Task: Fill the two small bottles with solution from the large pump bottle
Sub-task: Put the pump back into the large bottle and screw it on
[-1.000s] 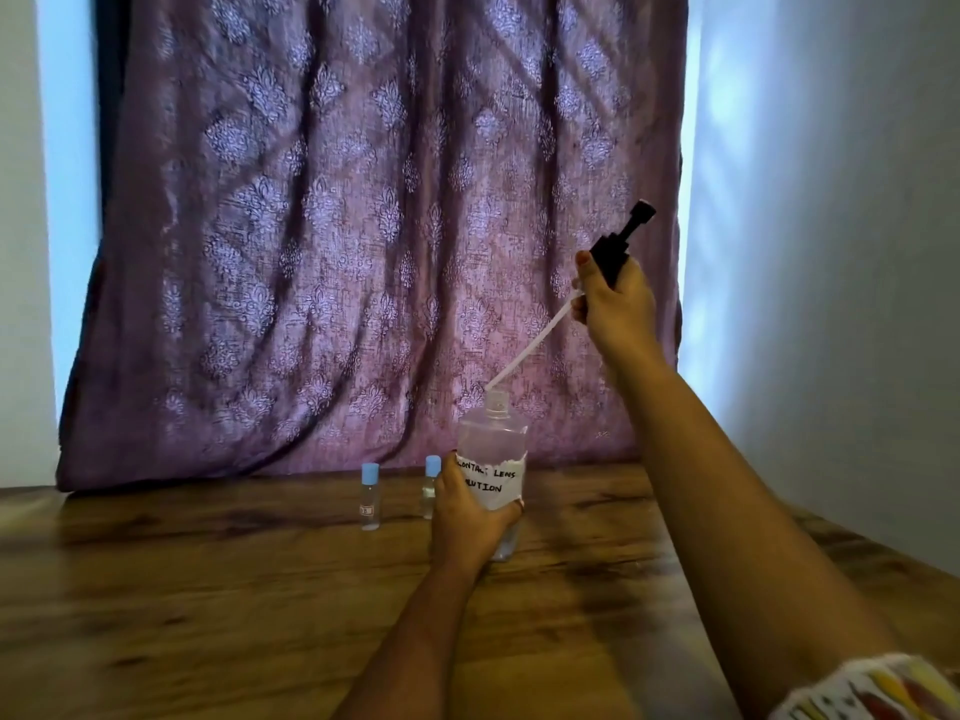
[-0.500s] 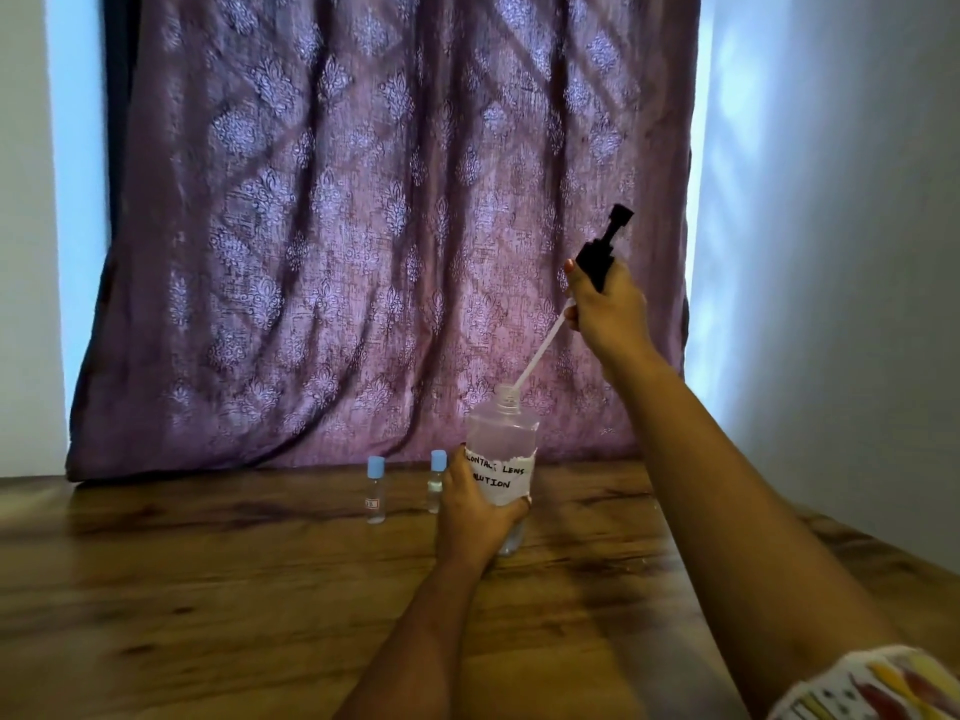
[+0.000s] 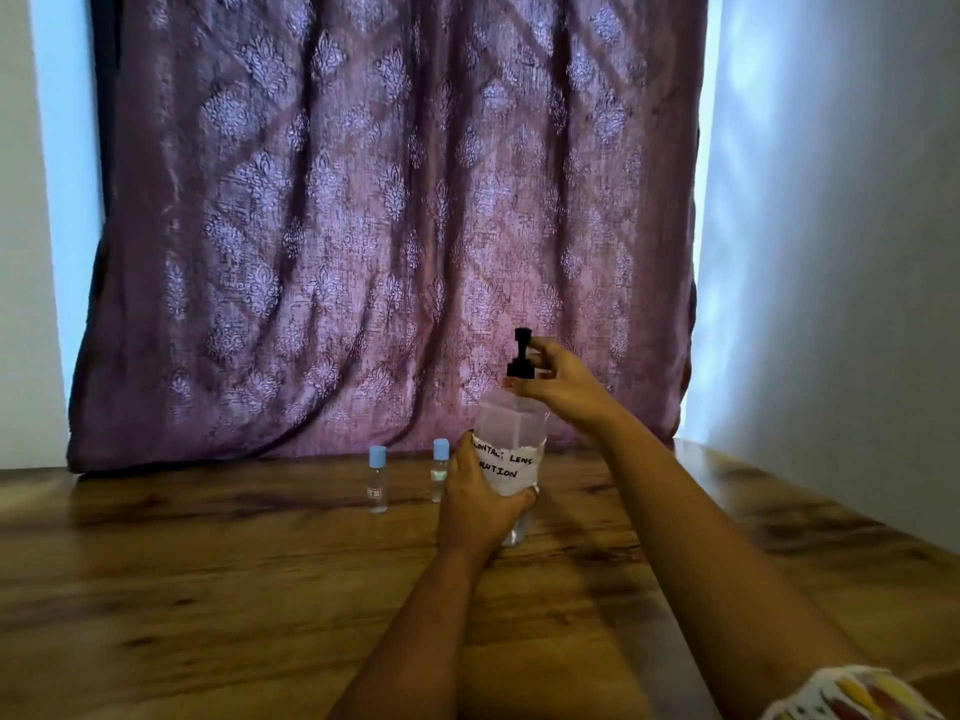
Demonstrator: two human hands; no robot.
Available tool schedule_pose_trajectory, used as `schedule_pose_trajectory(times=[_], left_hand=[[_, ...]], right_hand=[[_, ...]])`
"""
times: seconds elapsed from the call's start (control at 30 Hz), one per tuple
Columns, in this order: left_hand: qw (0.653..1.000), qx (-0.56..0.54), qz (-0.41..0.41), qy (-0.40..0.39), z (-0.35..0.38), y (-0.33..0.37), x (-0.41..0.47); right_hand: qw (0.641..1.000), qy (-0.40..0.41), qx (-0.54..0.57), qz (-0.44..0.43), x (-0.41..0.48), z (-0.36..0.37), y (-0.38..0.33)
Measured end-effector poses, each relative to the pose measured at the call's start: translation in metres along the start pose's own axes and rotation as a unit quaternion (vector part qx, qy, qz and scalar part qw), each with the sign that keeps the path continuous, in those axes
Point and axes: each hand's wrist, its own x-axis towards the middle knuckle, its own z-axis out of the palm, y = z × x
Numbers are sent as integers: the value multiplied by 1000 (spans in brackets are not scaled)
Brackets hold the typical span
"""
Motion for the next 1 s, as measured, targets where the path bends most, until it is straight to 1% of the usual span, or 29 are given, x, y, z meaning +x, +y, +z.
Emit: schedule_pose_trajectory(times=[0.07, 0.13, 0.23, 0.3, 0.33, 0.37, 0.43, 0.5, 0.57, 0.63, 0.73, 0.8, 0.87, 0.93, 1.0], left_hand=[[1000, 4, -5, 7, -2, 1, -1], [1000, 10, -7, 6, -4, 3, -2], [1000, 14, -11, 3, -6, 5, -4], [1000, 21, -5, 3, -5, 6, -4], [1000, 28, -1, 1, -5, 7, -5], [999, 33, 0, -2, -5, 7, -5], [999, 38, 0, -7, -7, 10, -6], [999, 38, -2, -7, -9, 12, -6], [999, 38, -4, -8, -10, 12, -6], [999, 46, -6, -13, -10, 12, -7], [998, 57, -1, -12, -8, 13, -8], [998, 65, 4, -11, -8, 16, -9], [997, 70, 0, -16, -8, 18, -9], [997, 73, -10, -16, -9, 17, -8], [997, 72, -14, -10, -10, 17, -8]], right_hand=[[1000, -14, 23, -10, 1, 1, -2], [999, -11, 11, -28, 0, 5, -3], [997, 61, -35, -41, 5, 9, 5], [989, 111, -86, -44, 7, 11, 6], [986, 122, -107, -49, 7, 12, 6], [985, 119, -112, -56, 8, 12, 6], [992, 73, -87, -54, 7, 12, 6], [999, 7, -22, -24, 8, 9, 7], [999, -26, 47, -8, 9, 6, 11], [999, -6, 48, -16, 8, 2, 14], [995, 75, -61, -31, 8, 2, 17], [988, 104, -110, -36, 9, 3, 16], [992, 75, -94, -38, 9, 3, 17], [999, 14, -28, -24, 8, 2, 20], [999, -21, 49, -9, 7, 1, 25]])
